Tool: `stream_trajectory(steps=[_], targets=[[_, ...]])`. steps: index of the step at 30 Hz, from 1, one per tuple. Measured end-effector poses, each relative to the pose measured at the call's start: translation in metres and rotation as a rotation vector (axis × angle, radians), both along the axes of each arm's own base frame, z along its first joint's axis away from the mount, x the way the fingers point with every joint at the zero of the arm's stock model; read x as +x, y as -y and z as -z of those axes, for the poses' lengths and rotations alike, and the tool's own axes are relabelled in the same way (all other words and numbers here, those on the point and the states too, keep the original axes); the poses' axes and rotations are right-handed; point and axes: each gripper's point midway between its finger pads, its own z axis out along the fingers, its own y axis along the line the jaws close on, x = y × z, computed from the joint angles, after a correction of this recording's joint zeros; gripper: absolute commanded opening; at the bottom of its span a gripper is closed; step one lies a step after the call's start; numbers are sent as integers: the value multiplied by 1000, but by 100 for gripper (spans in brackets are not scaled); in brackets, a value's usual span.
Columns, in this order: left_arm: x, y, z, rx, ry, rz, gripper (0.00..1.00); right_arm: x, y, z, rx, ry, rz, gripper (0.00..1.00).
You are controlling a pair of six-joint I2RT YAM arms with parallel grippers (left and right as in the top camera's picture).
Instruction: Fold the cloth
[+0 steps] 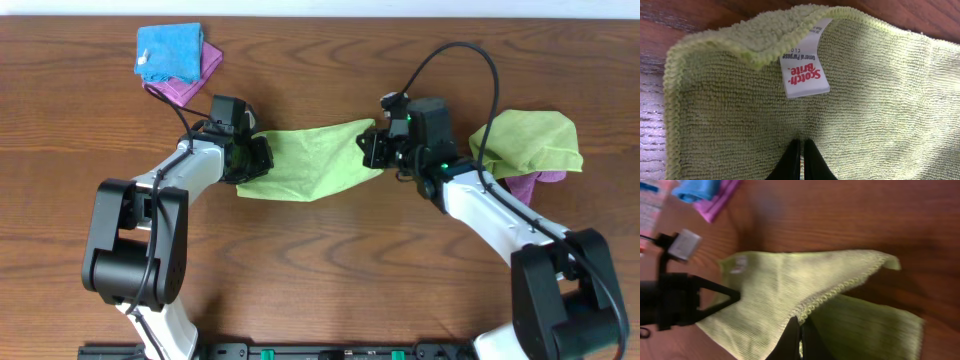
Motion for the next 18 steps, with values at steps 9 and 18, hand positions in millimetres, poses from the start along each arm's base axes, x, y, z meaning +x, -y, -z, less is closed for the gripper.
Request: stream_trajectory(steps=[9, 18], targets=[[0, 0, 0, 0, 0, 0, 6, -21, -3, 21, -49, -117, 10, 1], [0, 1, 0, -1, 0, 1, 6, -38, 54, 19, -215, -196, 163, 12]])
